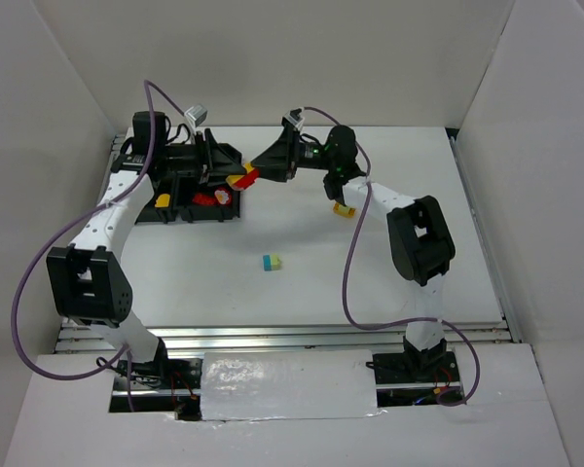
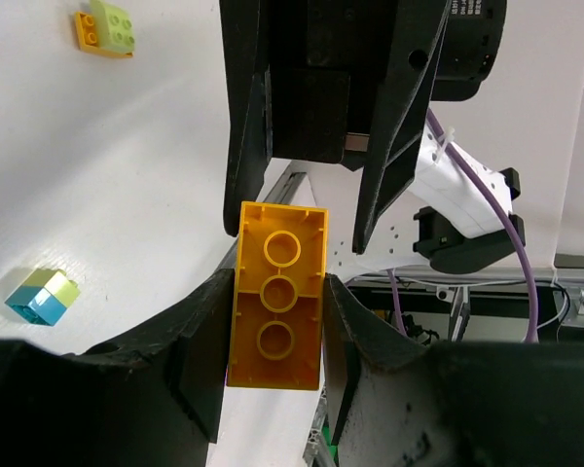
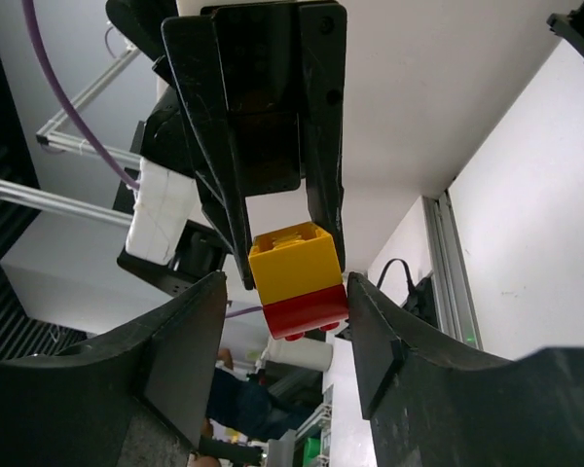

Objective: Sort the legos into containers by color

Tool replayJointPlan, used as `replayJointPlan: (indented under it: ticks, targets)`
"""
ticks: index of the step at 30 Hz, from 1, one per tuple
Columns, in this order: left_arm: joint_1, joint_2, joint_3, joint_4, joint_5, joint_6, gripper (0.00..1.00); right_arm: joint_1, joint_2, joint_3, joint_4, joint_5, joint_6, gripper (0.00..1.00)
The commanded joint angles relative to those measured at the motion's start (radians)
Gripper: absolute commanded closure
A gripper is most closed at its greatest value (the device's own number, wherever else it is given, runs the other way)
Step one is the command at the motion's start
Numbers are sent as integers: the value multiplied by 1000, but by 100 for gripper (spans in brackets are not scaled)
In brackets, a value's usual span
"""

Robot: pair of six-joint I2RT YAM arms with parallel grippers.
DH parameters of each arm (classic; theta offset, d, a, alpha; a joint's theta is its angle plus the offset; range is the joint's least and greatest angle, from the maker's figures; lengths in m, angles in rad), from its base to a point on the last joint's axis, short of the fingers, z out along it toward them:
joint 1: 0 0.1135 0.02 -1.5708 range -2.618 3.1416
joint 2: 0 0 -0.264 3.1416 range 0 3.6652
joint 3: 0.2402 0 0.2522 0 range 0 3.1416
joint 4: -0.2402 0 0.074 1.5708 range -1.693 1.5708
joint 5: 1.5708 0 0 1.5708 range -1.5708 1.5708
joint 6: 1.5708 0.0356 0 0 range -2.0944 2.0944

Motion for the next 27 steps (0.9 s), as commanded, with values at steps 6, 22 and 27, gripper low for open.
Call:
replayJointPlan:
  ticks: [6, 22, 27]
  targets:
    - [9, -24, 10, 70, 16, -29, 100, 17, -12, -22, 280, -40, 132, 42]
    - [42, -39, -4, 63, -50, -61, 100, 37, -9, -20, 313, -68, 123, 55]
    - [42, -39, -4, 55, -59, -57, 100, 46, -4, -11, 303, -72, 117, 86]
